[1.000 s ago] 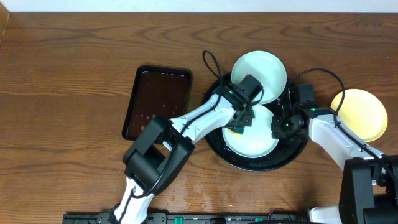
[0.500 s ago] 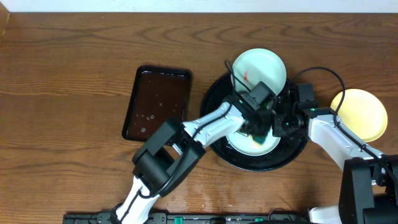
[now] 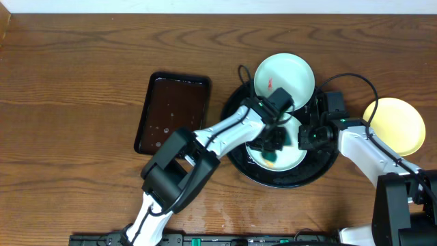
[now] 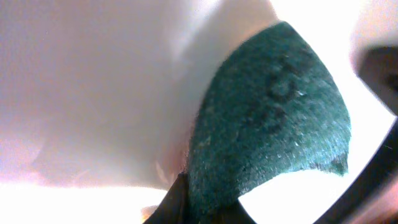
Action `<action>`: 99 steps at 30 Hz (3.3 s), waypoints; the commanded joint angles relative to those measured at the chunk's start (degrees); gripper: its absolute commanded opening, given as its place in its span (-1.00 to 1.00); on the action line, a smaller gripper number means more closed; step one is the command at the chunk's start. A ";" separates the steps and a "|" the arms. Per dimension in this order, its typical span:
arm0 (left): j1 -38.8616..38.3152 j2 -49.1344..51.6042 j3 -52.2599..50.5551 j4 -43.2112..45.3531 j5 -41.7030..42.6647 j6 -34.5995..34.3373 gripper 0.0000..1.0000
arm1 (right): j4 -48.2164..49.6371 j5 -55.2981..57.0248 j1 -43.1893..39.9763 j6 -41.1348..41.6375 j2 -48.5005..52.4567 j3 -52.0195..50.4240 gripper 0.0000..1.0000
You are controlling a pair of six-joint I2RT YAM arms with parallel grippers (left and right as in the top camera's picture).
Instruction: Clean dirty plates on tray and stack at the side
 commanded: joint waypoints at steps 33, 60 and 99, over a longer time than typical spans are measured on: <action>26.97 -22.60 -12.17 -14.47 -31.43 -3.28 -0.84 | -2.54 0.81 1.07 -1.68 1.33 -0.57 -0.98; 32.70 -43.74 -19.58 -7.10 -16.28 3.43 0.63 | -10.27 14.19 8.07 -0.61 -25.53 2.82 -0.98; 32.70 -44.09 -19.58 -7.13 -16.28 3.43 0.64 | -7.45 80.43 56.13 -14.75 -35.30 3.32 -0.98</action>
